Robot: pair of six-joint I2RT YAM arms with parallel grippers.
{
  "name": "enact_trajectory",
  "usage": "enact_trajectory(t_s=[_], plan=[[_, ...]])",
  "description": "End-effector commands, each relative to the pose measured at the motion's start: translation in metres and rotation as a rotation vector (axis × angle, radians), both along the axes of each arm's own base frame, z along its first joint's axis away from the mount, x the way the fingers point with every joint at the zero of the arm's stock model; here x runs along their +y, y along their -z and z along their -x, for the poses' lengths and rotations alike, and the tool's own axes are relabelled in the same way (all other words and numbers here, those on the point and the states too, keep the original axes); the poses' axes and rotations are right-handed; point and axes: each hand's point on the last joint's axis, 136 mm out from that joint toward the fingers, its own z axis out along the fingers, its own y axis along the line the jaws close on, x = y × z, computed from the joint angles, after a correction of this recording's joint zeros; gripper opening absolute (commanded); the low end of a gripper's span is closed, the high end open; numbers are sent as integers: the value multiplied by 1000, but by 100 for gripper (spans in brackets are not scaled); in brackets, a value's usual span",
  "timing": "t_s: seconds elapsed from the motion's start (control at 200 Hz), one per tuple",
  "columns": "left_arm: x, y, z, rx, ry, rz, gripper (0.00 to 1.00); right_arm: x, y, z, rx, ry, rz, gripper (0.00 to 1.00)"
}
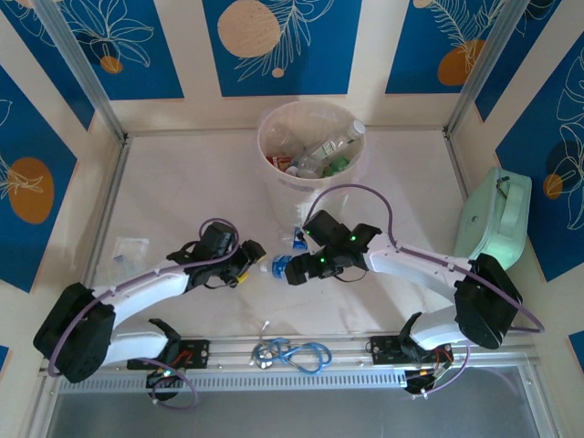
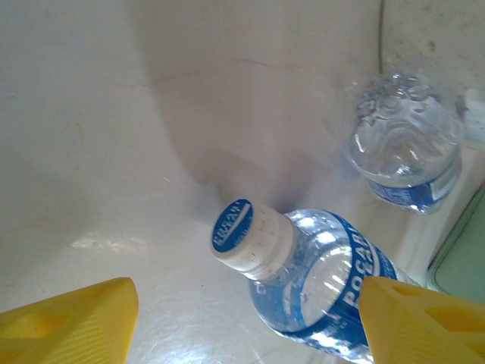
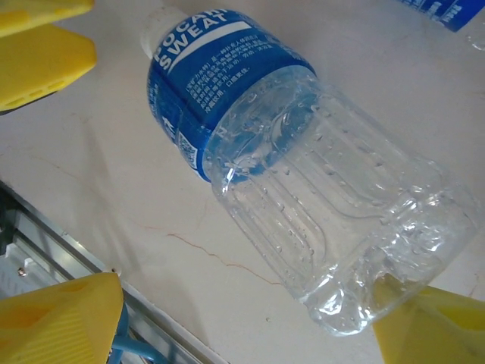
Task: Put the plastic bottles in the bin
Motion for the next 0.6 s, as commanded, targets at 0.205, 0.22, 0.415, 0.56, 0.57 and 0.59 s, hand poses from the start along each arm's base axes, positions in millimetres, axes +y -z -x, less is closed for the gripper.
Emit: enact_trajectory(t_s=[0.205, 0.22, 0.415, 0.56, 0.57, 0.59], plan=[[-18, 5, -8, 52, -51, 38, 74, -20, -22, 10, -47, 63, 1, 86], [-20, 5, -9, 52, -50, 42, 74, -21, -23, 10, -49, 66, 1, 86], [-39, 13, -13, 76, -48, 81, 73, -33, -25, 15, -57, 95, 1, 86], [-54, 14, -17, 81, -36, 99, 69, -37, -29, 17, -69, 113, -11, 86], [-55, 13, -18, 80, -35, 100, 69, -37, -29, 17, -71, 114, -11, 86], [-57, 13, -18, 80, -32, 100, 68, -38, -30, 17, -72, 116, -12, 86]])
